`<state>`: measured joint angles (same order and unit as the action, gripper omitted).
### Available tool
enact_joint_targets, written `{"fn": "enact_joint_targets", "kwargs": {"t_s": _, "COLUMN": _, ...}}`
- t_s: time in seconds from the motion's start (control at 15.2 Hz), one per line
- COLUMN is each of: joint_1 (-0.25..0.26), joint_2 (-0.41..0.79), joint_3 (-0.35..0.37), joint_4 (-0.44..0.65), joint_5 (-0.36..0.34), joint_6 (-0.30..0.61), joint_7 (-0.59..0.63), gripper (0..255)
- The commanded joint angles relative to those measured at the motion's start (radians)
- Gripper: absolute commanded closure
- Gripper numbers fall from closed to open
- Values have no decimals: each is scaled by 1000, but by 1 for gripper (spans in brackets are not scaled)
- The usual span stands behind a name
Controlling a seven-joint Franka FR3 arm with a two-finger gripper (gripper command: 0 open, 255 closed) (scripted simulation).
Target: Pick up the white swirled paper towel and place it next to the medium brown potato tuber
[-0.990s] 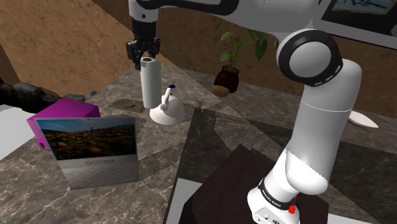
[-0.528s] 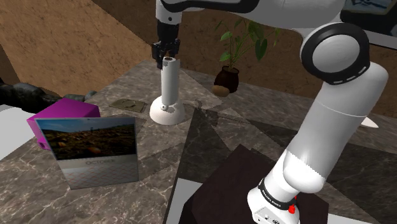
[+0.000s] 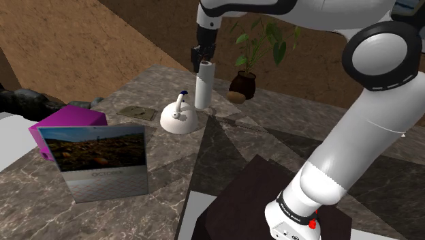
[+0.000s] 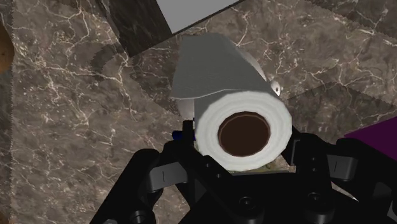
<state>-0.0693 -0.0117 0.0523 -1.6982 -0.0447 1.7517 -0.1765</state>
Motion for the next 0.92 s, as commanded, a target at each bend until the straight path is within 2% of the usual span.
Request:
{"fn": "enact_joint_targets", "kwargs": {"t_s": 0.0, "joint_1": -20, "joint_2": -33, "joint_3": -21, "joint_4": -40, "joint_5": 4, "joint_6": 8, "joint_7": -43, "gripper": 255}}
{"fn": "enact_joint_targets", "kwargs": {"t_s": 0.4, "joint_1": -85, "joint_2": -82, "joint_3": -97, "joint_4": -97, "joint_5": 8, "joint_6": 22, "joint_7": -184, "gripper": 255}}
{"fn": "enact_joint_targets", "kwargs": {"t_s": 0.86, "joint_1": -159, "joint_2": -94, "joint_3": -190, "joint_4": -110, "joint_5": 10, "joint_6": 28, "joint_7": -352, "gripper": 255}}
